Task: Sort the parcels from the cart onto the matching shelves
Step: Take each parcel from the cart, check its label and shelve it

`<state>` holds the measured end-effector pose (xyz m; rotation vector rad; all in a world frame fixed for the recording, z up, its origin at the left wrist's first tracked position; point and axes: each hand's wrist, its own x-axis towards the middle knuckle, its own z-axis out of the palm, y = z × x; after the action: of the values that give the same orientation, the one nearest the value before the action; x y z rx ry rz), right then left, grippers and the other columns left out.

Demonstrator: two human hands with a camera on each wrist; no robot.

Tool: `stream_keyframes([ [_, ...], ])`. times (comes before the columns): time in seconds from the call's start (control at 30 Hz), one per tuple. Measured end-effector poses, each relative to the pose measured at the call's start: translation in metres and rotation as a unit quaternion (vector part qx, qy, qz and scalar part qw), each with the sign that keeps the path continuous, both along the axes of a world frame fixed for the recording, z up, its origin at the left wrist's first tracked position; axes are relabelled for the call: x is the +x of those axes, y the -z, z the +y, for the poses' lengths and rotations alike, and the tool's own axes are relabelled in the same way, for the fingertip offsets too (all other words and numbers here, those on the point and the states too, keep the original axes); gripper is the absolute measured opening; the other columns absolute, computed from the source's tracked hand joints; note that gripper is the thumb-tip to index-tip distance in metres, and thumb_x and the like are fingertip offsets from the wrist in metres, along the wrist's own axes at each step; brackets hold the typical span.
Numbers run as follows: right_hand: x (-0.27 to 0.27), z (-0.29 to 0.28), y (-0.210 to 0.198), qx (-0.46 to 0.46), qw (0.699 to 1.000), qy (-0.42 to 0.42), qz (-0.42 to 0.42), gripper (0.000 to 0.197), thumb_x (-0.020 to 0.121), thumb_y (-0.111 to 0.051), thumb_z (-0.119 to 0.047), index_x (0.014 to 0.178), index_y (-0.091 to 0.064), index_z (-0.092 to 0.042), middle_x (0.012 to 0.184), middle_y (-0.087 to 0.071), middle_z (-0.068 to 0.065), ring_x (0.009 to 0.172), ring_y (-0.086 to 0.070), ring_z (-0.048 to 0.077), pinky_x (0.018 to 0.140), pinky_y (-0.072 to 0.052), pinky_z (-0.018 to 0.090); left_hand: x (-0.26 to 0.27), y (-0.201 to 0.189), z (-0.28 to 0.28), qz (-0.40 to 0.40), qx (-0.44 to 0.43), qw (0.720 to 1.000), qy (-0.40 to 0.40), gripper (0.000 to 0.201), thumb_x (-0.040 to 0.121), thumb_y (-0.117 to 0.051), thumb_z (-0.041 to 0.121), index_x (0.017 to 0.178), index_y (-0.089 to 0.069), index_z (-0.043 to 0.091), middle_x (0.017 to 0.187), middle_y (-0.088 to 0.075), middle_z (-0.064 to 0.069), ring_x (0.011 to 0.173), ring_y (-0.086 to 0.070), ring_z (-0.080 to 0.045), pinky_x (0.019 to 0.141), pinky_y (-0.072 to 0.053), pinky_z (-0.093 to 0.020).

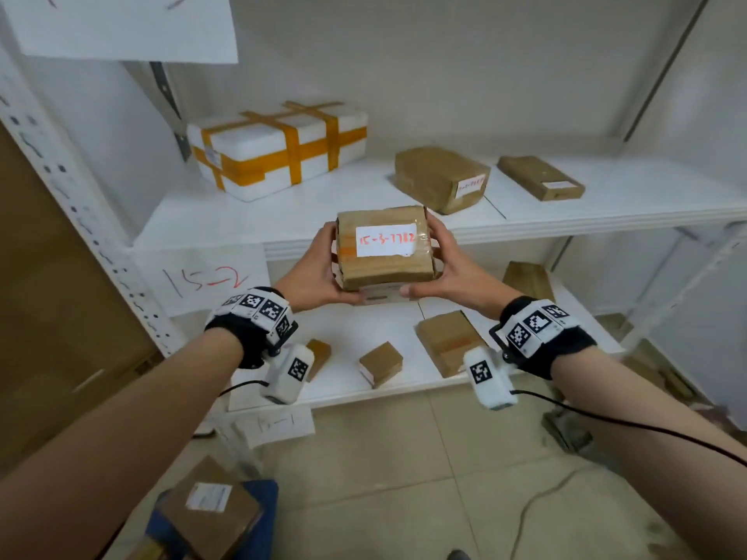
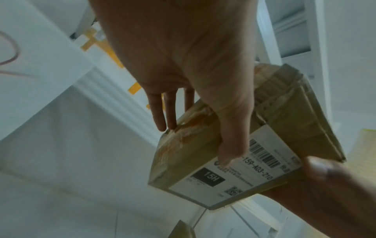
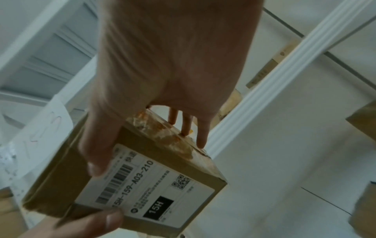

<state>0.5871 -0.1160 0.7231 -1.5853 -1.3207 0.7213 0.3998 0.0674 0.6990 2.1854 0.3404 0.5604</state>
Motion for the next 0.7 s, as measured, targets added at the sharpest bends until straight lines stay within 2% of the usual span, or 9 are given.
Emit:
stream_keyframes([
  [0.07, 0.001, 0.004, -0.026, 0.036, 0.999, 0.002, -0.012, 0.122, 0.069, -0.092, -0.029, 0.155, -0.009, -0.049, 0.158, -0.026, -0.004, 0.143, -0.036, 0.016, 0.111, -0.044, 0.052, 0.005, -0.029, 0.004, -0.02, 0.03, 0.999, -0.007, 0.124, 0.049, -0.089, 0.05, 0.147, -0.021, 0.014, 0.146, -0.037, -0.003, 0.133, -0.043, -0.016, 0.107, -0.043, -0.028],
  [0.17, 0.003, 0.01, -0.068, 0.098, 0.994, 0.015, -0.04, 0.124, 0.064, -0.092, -0.043, 0.157, -0.011, -0.047, 0.159, -0.027, -0.002, 0.145, -0.036, 0.016, 0.115, -0.04, 0.051, 0.013, -0.075, 0.009, -0.056, 0.06, 0.997, -0.01, 0.118, 0.05, -0.09, 0.044, 0.144, -0.023, 0.018, 0.144, -0.039, -0.003, 0.129, -0.048, -0.019, 0.103, -0.05, -0.041],
  [0.3, 0.009, 0.012, -0.128, 0.173, 0.982, 0.031, -0.072, 0.119, 0.064, -0.09, -0.033, 0.157, -0.015, -0.03, 0.156, -0.031, 0.003, 0.141, -0.042, 0.02, 0.116, -0.04, 0.045, 0.026, -0.139, 0.015, -0.103, 0.102, 0.989, -0.006, 0.115, 0.051, -0.09, 0.038, 0.143, -0.024, 0.015, 0.141, -0.045, -0.001, 0.128, -0.051, -0.015, 0.105, -0.047, -0.046],
  [0.37, 0.012, 0.011, -0.152, 0.192, 0.977, 0.037, -0.085, 0.116, 0.064, -0.089, -0.026, 0.155, -0.017, -0.027, 0.155, -0.031, 0.003, 0.14, -0.043, 0.021, 0.113, -0.044, 0.037, 0.03, -0.165, 0.015, -0.117, 0.119, 0.986, -0.001, 0.114, 0.051, -0.09, 0.037, 0.143, -0.024, 0.017, 0.14, -0.046, -0.001, 0.127, -0.053, -0.013, 0.104, -0.048, -0.046],
  [0.43, 0.012, 0.007, -0.171, 0.215, 0.969, 0.051, -0.106, 0.116, 0.062, -0.089, -0.03, 0.154, -0.018, -0.028, 0.154, -0.033, 0.001, 0.138, -0.043, 0.02, 0.106, -0.048, 0.025, 0.032, -0.188, 0.01, -0.146, 0.124, 0.981, 0.005, 0.114, 0.052, -0.09, 0.038, 0.143, -0.024, 0.021, 0.141, -0.045, -0.003, 0.124, -0.055, -0.014, 0.1, -0.051, -0.044],
  [0.47, 0.013, 0.004, -0.18, 0.233, 0.964, 0.057, -0.114, 0.116, 0.061, -0.089, -0.035, 0.153, -0.018, -0.03, 0.154, -0.035, 0.001, 0.137, -0.044, 0.02, 0.105, -0.05, 0.026, 0.032, -0.2, 0.007, -0.161, 0.127, 0.979, 0.006, 0.115, 0.052, -0.091, 0.039, 0.145, -0.023, 0.026, 0.141, -0.045, -0.004, 0.122, -0.057, -0.016, 0.097, -0.054, -0.044],
  [0.53, 0.014, -0.002, -0.2, 0.275, 0.953, 0.066, -0.108, 0.116, 0.061, -0.09, -0.043, 0.153, -0.021, -0.032, 0.152, -0.041, 0.003, 0.135, -0.049, 0.021, 0.107, -0.05, 0.042, 0.029, -0.227, 0.0, -0.199, 0.14, 0.97, 0.002, 0.117, 0.056, -0.092, 0.042, 0.149, -0.02, 0.037, 0.143, -0.042, -0.001, 0.118, -0.059, -0.018, 0.092, -0.057, -0.041],
  [0.57, 0.015, -0.004, -0.21, 0.3, 0.946, 0.07, -0.1, 0.115, 0.061, -0.091, -0.048, 0.153, -0.023, -0.032, 0.15, -0.045, 0.004, 0.134, -0.05, 0.022, 0.107, -0.05, 0.048, 0.028, -0.239, -0.004, -0.225, 0.156, 0.962, -0.007, 0.116, 0.059, -0.091, 0.043, 0.15, -0.02, 0.037, 0.143, -0.039, 0.001, 0.117, -0.058, -0.016, 0.091, -0.056, -0.037],
  [0.7, 0.011, -0.009, -0.254, 0.367, 0.925, 0.067, -0.073, 0.115, 0.064, -0.088, -0.056, 0.154, -0.024, -0.022, 0.147, -0.05, 0.008, 0.134, -0.053, 0.024, 0.104, -0.05, 0.053, 0.022, -0.284, -0.02, -0.325, 0.223, 0.918, -0.05, 0.101, 0.067, -0.085, 0.049, 0.148, -0.031, 0.022, 0.134, -0.035, -0.004, 0.117, -0.053, -0.009, 0.092, -0.054, -0.022],
])
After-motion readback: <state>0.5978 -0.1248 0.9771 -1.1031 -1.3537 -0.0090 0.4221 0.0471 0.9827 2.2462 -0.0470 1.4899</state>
